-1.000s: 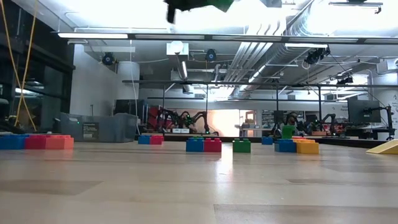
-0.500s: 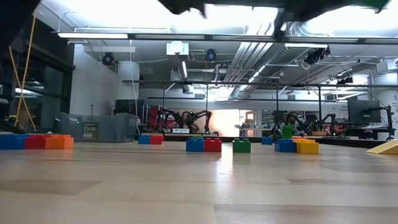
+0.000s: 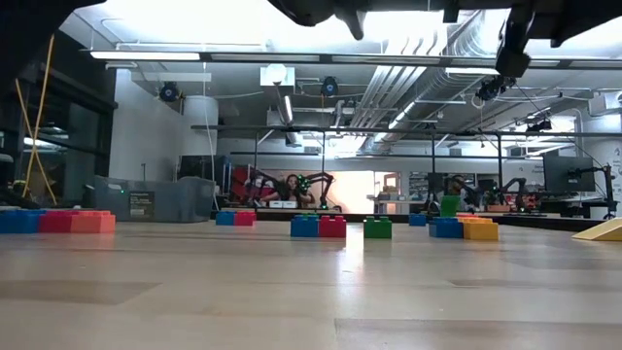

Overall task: Sort blocks by size
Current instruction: Put the right green block into the blue bin, then put the right green game piece into the black bin

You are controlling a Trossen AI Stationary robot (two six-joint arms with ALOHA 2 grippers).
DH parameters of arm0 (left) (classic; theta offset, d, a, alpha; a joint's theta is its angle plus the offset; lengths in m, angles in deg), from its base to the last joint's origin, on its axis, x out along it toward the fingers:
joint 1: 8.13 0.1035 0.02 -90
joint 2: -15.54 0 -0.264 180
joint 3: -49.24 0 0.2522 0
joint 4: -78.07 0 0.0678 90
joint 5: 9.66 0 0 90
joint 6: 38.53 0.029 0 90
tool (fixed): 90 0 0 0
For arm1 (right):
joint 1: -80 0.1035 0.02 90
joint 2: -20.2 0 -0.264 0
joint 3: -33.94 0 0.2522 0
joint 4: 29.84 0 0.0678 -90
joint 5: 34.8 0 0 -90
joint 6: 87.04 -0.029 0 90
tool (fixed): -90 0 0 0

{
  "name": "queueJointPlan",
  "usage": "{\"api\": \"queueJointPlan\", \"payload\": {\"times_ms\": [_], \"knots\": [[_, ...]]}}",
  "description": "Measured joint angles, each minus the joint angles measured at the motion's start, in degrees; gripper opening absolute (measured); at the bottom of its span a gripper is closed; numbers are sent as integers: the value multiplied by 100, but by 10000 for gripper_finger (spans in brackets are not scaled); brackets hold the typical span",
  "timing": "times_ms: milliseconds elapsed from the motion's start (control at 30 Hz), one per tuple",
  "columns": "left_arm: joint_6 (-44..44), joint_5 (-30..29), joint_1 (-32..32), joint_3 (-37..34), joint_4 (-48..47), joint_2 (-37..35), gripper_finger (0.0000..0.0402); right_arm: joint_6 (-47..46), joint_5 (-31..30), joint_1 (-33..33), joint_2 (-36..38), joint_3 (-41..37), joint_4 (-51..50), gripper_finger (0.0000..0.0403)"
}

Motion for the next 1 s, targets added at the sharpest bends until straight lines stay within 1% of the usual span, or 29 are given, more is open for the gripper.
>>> {"api": "queueJointPlan", "payload": {"times_ms": [167,233,333,500,567,600,667,733,800,900,933,1000], "knots": [[-31,124,-38,0,-69,0,155,0,0,0,0,0,3,256],[-31,232,-5,0,-382,-74,155,1,0,0,0,0,4,256],[148,479,180,-15,-1378,-445,156,2,5,0,0,0,4,256],[1075,597,654,24,-3884,-1744,156,4,24,0,0,-1,3,256],[1237,620,749,7,-4938,-2121,157,73,50,0,0,-2,2,256],[1255,627,753,-82,-5278,-2298,157,127,58,-1,-2,-2,3,256],[1193,619,678,-580,-5569,-2741,157,210,75,0,-22,-2,-1,256],[982,581,451,-1369,-5250,-3305,157,306,73,0,-41,-2,-18,256],[534,403,63,-2337,-4905,-3904,157,370,78,-1,-70,-2,-18,256],[-439,-322,-734,-3875,-4584,-4670,157,466,90,-1,-107,-2,-18,256],[-784,-564,-1023,-4299,-4578,-4910,157,499,95,0,-113,-2,-18,256],[-1349,-925,-1643,-4928,-4570,-5381,157,590,97,-1,-148,-2,-18,256]]}}
